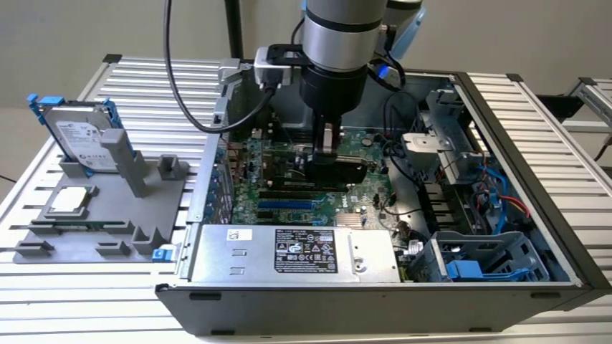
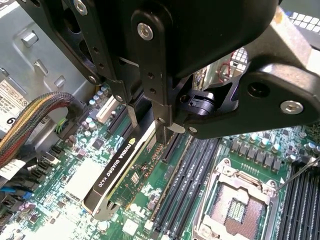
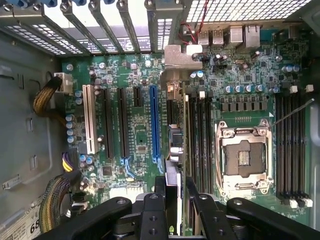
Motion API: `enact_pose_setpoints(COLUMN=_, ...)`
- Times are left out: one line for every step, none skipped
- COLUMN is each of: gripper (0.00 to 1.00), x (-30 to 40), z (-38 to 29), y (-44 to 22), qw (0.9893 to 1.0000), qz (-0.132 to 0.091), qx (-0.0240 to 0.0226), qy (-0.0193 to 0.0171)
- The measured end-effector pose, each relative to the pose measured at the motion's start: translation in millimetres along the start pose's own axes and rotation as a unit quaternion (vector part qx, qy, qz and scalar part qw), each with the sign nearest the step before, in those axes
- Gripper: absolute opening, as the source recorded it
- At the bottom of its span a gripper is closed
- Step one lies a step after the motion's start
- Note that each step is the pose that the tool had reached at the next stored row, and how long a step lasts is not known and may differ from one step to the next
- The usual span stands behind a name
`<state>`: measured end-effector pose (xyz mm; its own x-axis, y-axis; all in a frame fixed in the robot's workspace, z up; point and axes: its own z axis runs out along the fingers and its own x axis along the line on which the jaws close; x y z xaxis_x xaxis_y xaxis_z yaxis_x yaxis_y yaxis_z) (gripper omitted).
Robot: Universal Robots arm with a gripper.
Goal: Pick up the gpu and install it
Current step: 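Insert the gpu into the slot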
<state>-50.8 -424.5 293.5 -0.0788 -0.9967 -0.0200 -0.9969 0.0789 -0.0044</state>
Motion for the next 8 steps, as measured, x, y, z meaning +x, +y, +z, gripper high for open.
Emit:
enact_pose_setpoints(gripper=0.0, x=0.4, z=1.0, y=0.5, qw=1.0, qz=0.0, qx=0.0, qy=0.0)
enact_pose_setpoints(gripper=0.0, x=1.0, z=1.8, y=0.8, qw=1.0, qz=-0.001, qx=0.0, qy=0.0001)
enact_pose_setpoints(gripper=0.0, x=1.5, z=2.7, y=1.4, qw=1.0, qz=-0.001, qx=-0.0001, qy=0.0001)
enact_pose_setpoints(gripper=0.0, x=2.2, z=3.6, y=2.2, qw=1.0, qz=-0.001, qx=-0.0001, qy=0.0001)
enact_pose_setpoints(gripper=0.0, x=2.9, z=4.5, y=3.0, qw=1.0, qz=-0.001, qx=0.0, qy=0.0001)
enact_pose_setpoints(gripper=0.0, x=3.7, z=5.2, y=3.3, qw=1.0, qz=-0.001, qx=-0.0001, qy=0.0001)
enact_pose_setpoints(gripper=0.0, x=4.5, z=5.9, y=3.8, qw=1.0, qz=-0.002, qx=-0.0001, qy=0.0001)
enact_pose_setpoints(gripper=0.0, x=5.4, z=6.7, y=4.3, qw=1.0, qz=-0.002, qx=-0.0001, qy=0.0001)
